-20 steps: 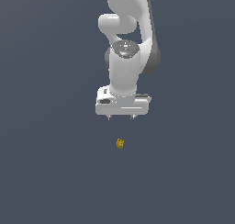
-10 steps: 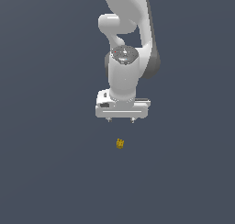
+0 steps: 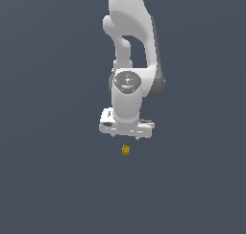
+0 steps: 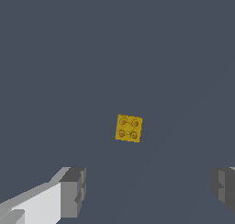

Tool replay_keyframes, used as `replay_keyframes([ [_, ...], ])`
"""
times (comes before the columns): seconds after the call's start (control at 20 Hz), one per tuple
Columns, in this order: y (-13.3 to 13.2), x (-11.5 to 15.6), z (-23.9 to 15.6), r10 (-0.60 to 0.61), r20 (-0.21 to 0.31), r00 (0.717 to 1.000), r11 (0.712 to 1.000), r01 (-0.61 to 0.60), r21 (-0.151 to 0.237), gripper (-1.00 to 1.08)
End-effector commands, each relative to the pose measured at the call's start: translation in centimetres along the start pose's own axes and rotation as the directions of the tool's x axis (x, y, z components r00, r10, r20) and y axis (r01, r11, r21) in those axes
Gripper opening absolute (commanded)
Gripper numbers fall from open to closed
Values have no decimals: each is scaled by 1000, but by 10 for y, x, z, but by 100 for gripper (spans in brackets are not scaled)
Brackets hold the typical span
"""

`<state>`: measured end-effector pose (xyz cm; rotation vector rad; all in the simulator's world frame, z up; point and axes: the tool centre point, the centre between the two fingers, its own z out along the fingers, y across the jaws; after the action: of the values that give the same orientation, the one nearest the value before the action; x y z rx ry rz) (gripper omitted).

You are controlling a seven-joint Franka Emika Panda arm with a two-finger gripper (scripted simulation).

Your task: Pick up the object and move it to a goal position.

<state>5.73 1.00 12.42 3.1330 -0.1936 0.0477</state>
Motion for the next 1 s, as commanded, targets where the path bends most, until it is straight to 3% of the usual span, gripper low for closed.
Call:
replay_keyframes([
  [0.0, 1, 6, 15, 35, 9, 999, 999, -35, 0, 100],
  [0.4, 3, 17, 47, 104, 27, 994, 995, -104, -2, 100],
  [0.95, 3, 17, 62, 113, 31, 993, 994, -113, -3, 100],
])
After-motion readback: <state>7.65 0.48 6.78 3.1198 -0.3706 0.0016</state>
